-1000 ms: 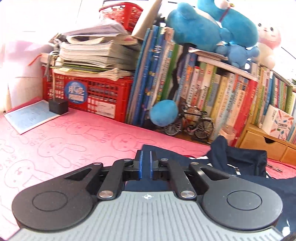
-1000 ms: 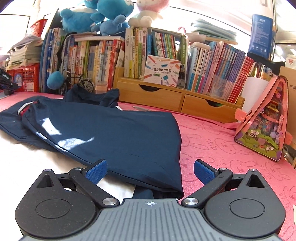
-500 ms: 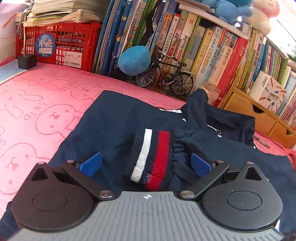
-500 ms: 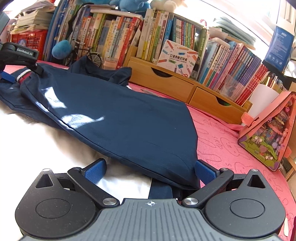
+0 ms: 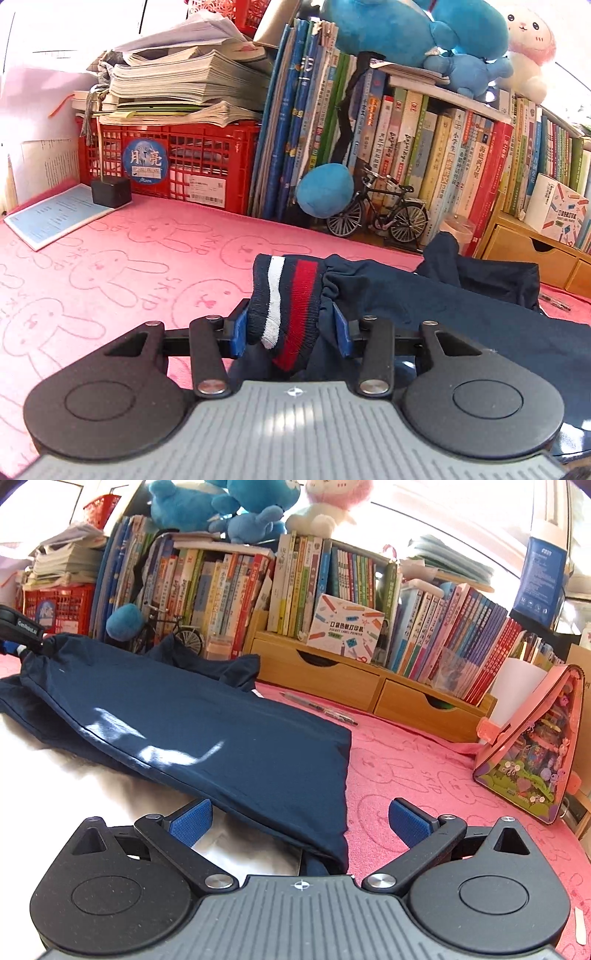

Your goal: Fold clothes

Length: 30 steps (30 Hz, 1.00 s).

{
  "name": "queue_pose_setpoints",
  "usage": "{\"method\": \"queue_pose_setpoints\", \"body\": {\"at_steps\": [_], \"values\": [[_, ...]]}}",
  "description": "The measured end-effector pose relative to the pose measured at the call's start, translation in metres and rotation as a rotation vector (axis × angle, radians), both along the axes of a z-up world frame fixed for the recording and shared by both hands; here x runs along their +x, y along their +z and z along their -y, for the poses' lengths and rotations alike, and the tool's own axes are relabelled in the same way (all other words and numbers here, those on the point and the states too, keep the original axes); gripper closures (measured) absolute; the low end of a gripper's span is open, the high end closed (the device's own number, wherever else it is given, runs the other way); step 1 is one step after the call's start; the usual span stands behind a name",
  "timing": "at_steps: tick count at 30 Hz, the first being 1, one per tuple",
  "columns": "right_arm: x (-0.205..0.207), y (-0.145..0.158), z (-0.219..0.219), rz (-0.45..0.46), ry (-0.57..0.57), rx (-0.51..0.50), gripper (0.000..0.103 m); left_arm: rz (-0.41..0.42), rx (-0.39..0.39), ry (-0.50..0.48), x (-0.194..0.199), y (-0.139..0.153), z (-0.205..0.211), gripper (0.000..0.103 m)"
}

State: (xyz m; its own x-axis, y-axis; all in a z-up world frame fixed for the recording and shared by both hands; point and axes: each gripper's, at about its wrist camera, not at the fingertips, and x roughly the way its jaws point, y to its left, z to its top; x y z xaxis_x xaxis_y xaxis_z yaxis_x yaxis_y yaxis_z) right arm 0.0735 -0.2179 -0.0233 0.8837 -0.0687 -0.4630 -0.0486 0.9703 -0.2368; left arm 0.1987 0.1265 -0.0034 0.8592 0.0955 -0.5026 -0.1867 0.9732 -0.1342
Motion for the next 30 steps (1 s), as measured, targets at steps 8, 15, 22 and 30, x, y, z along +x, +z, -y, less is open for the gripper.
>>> {"method": "queue_pose_setpoints", "body": {"at_steps": [8,15,22,30], "values": [[0.032,-0.010,0.017,-0.095,-0.099,-0.099,0.000,-0.077,0.018,0.009,0.004,-0.020,-0.018,0.052],[0.031,-0.005,0.067,-0.177,-0.154,0.040,0.000,-0.110,-0.030,-0.029,0.006,-0.030,-0.024,0.033],[-0.006,0.031,0.038,-0.139,0.175,0.098,0.001,-0.127,0.005,-0.035,0.008,-0.031,-0.018,0.030],[0.082,0.036,-0.069,-0.122,0.292,0.331,0.003,-0.142,0.027,-0.018,0.009,-0.032,-0.017,0.021]]}}
